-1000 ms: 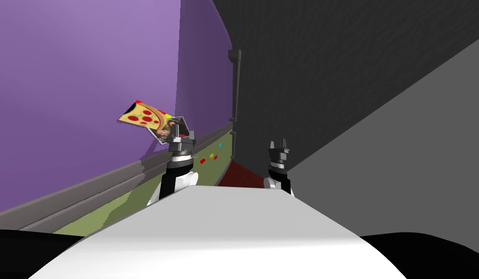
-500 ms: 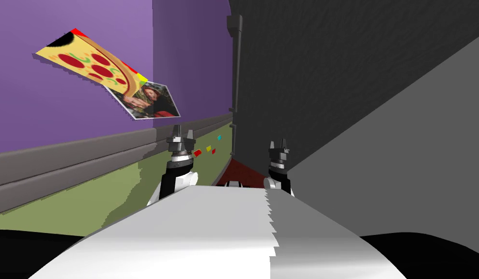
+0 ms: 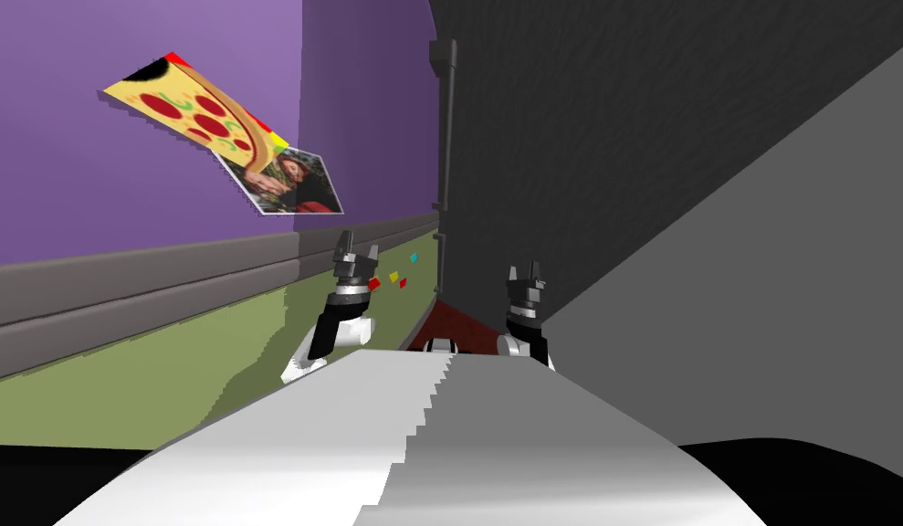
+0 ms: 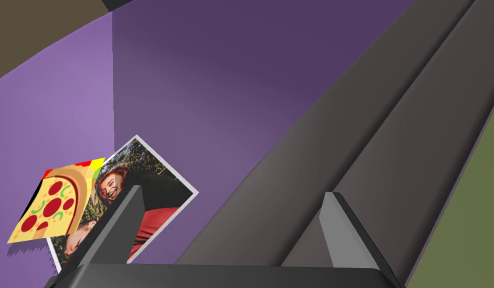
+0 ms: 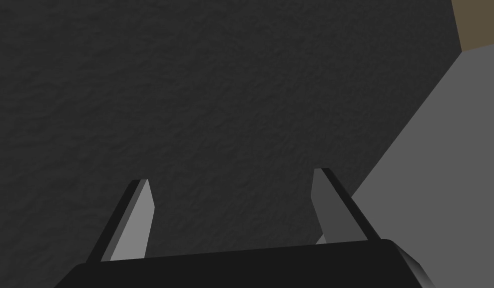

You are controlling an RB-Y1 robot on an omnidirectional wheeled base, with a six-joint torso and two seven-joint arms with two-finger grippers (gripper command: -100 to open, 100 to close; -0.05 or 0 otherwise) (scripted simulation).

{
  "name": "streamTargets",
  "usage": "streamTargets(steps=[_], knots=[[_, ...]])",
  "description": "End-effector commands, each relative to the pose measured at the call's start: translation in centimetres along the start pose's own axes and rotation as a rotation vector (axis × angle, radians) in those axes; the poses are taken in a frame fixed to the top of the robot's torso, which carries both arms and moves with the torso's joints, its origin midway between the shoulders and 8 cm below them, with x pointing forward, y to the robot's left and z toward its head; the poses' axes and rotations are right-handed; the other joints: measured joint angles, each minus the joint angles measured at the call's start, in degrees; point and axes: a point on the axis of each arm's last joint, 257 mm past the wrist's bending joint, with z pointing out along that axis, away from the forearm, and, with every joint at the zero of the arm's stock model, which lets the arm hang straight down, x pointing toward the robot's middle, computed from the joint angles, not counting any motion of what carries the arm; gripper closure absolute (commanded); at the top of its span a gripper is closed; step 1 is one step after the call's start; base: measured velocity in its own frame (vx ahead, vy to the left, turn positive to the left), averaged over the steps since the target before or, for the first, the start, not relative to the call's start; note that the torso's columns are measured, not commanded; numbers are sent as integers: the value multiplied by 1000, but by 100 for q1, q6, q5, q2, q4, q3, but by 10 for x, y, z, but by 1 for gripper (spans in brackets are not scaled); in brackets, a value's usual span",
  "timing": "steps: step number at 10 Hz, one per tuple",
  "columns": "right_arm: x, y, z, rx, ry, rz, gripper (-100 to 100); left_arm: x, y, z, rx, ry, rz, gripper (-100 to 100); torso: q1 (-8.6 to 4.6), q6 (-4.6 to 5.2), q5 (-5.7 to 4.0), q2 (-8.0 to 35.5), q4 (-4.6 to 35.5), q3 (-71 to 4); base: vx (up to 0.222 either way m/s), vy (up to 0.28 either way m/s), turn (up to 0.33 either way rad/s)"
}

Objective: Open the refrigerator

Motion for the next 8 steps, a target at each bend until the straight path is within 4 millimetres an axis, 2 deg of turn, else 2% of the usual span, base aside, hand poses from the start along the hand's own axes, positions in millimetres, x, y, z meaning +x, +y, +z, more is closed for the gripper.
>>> streamTargets(steps=[1,2,3,4,5,6,7,8], knots=[[0,0,0,0,0,0,0,3,20,13,-33,20,-18,-100,4,0,2,-13,-5,-10,6,-3,-11],[0,0,0,0,0,0,0,3,34,18,-61,27,-29,-100,7,-4,0,-13,0,-11,6,-6,8],[0,0,0,0,0,0,0,5,32,22,-49,30,-32,-100,16,0,1,-26,-2,-21,1,-9,-12],[0,0,0,0,0,0,0,6,46,29,-76,36,-47,-100,17,-4,0,-25,2,-22,-1,-7,-1],[0,0,0,0,0,0,0,7,43,32,-67,38,-49,-100,24,-1,0,-34,1,-28,3,1,-11],[0,0,0,0,0,0,0,7,59,38,-99,41,-63,-100,30,-3,1,-41,2,-34,8,0,-8],[0,0,0,0,0,0,0,10,55,43,-84,45,-67,-100,32,-1,2,-54,-4,-42,0,0,0],[0,0,0,0,0,0,0,8,73,48,-124,44,-81,-100,32,-2,2,-59,-4,-46,5,-3,3]])
